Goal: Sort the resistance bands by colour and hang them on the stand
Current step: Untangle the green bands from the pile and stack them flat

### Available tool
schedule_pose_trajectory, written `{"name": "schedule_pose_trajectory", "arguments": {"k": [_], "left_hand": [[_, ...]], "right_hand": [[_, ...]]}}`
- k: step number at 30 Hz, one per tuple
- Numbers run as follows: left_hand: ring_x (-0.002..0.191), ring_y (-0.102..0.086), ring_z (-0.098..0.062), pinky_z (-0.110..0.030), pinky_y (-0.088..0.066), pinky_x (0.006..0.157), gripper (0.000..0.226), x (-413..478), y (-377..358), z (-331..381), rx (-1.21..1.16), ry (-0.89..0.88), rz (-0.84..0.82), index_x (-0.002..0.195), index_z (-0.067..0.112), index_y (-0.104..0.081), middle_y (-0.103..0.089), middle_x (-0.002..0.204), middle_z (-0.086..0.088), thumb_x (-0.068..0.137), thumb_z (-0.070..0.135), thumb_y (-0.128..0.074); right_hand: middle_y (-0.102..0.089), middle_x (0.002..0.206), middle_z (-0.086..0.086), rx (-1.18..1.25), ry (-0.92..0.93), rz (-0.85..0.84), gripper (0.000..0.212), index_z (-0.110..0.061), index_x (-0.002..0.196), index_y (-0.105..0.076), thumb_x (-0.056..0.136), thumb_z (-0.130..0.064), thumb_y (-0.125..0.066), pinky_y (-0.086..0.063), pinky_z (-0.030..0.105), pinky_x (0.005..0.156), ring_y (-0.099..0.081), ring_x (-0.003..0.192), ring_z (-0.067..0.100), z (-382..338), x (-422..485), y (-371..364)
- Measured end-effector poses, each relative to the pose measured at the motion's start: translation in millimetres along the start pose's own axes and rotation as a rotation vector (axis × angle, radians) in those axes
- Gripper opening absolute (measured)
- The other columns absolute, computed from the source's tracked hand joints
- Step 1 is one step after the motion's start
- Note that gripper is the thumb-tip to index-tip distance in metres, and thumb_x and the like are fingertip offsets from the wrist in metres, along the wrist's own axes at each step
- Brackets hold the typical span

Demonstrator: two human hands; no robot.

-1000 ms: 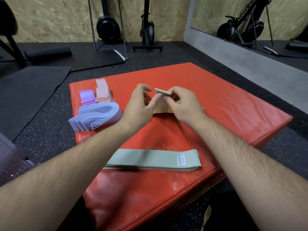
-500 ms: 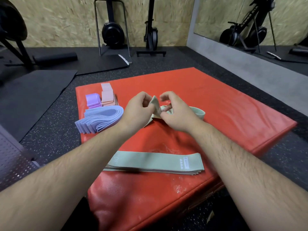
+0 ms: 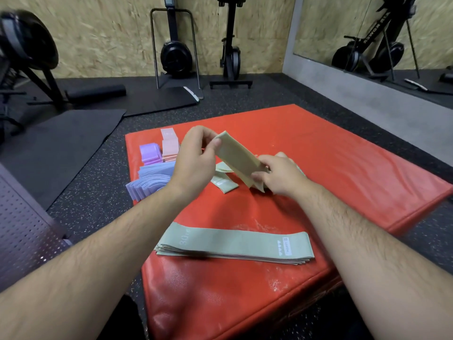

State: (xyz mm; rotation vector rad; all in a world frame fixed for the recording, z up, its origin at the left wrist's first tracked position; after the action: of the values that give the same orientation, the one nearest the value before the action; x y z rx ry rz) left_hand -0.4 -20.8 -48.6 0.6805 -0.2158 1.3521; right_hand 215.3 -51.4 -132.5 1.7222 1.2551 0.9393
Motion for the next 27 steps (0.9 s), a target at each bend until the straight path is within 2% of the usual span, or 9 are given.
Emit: {"name": "schedule_pose_trajectory", "arguments": {"k": [4,8,11,16,18,20,22,25,27], "left_hand": [[0.084,-0.062,-0.025,-0.045,-0.054,0.079,0.01,2,7,-8,-0.057,0.075,0.015,0.089,0.017,-0.057,-0.063,0.096,-0.012,0.099,0.015,-0.055],[0.08,-0.059,-0.019,-0.025,-0.052,0.067,0.018,3,14,-8,-0.147,0.102,0.047,0.085,0.022,-0.053,-0.061,0.094,-0.01,0.101,0.012,-0.053],[0.081,-0.06,-0.021,-0.022,-0.05,0.067,0.018,3,19,-7,-0.184,0.086,0.073,0.087,0.022,-0.053,-0.059,0.091,-0.005,0.101,0.012,-0.051],[0.081,-0.06,-0.023,-0.016,-0.047,0.062,0.016,3,24,-10,-0.213,0.115,0.095,0.088,0.022,-0.053,-0.06,0.094,-0.008,0.102,0.014,-0.051],[0.079,-0.061,-0.022,-0.015,-0.046,0.06,0.017,2,25,-14,-0.221,0.146,0.108,0.087,0.021,-0.052,-0.059,0.094,-0.008,0.102,0.014,-0.05],[0.076,-0.061,-0.021,-0.016,-0.047,0.059,0.016,2,25,-18,-0.227,0.177,0.113,0.087,0.021,-0.052,-0.06,0.093,-0.007,0.102,0.014,-0.05],[0.074,-0.061,-0.02,-0.019,-0.049,0.061,0.017,1,23,-21,-0.228,0.196,0.109,0.087,0.02,-0.052,-0.06,0.092,-0.006,0.102,0.014,-0.05],[0.069,-0.061,-0.018,-0.03,-0.054,0.07,0.018,0,20,-29,-0.23,0.241,0.102,0.086,0.021,-0.052,-0.06,0.089,-0.001,0.102,0.013,-0.05],[0.065,-0.063,-0.015,-0.038,-0.054,0.076,0.017,-1,19,-35,-0.2,0.281,0.088,0.087,0.021,-0.051,-0.061,0.09,0.0,0.102,0.014,-0.05]], "right_hand": [[-0.049,0.097,-0.002,-0.032,-0.011,0.089,0.007,-0.046,0.089,-0.057,0.089,-0.051,-0.06,-0.028,0.032,0.089,-0.041,0.104,0.023,6,0,18],[-0.057,0.098,-0.008,-0.153,0.043,0.172,0.013,-0.034,0.092,-0.063,0.092,-0.047,-0.061,-0.021,0.032,0.084,-0.038,0.109,0.019,1,-5,39],[-0.052,0.097,-0.014,-0.252,0.081,0.158,0.012,-0.035,0.095,-0.062,0.095,-0.045,-0.058,-0.019,0.032,0.084,-0.037,0.111,0.02,-1,-10,43],[-0.056,0.107,-0.008,0.01,0.031,0.126,0.01,-0.033,0.094,-0.054,0.096,-0.042,-0.056,-0.033,0.036,0.092,-0.045,0.114,0.021,16,-16,44],[-0.06,0.095,-0.007,0.138,0.011,0.104,0.01,-0.03,0.095,-0.049,0.095,-0.033,-0.059,-0.041,0.036,0.078,-0.057,0.096,0.023,22,-19,47],[-0.061,0.087,-0.007,0.154,0.011,0.127,0.015,-0.028,0.099,-0.048,0.094,-0.024,-0.062,-0.04,0.035,0.069,-0.058,0.083,0.021,25,-22,55],[-0.064,0.09,-0.005,0.133,0.004,0.147,0.017,-0.027,0.101,-0.05,0.093,-0.023,-0.064,-0.044,0.036,0.071,-0.059,0.083,0.019,28,-25,61],[-0.067,0.083,-0.002,0.142,-0.032,0.13,0.008,-0.02,0.092,-0.06,0.091,-0.026,-0.066,-0.05,0.037,0.069,-0.063,0.078,0.02,37,-29,64],[-0.067,0.078,-0.002,0.163,-0.054,0.126,0.011,-0.017,0.086,-0.066,0.089,-0.026,-0.07,-0.047,0.034,0.066,-0.061,0.073,0.019,46,-33,69]]}}
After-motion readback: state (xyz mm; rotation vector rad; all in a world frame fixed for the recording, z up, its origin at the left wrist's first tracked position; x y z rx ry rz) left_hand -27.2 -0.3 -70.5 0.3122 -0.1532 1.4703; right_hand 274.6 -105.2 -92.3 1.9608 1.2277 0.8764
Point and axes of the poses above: each hand's wrist, its own x-axis towards the middle knuckle, its own y-axis out of the back of the hand, z = x × y, the point moved 10 cm from there along x, towards the middle knuckle
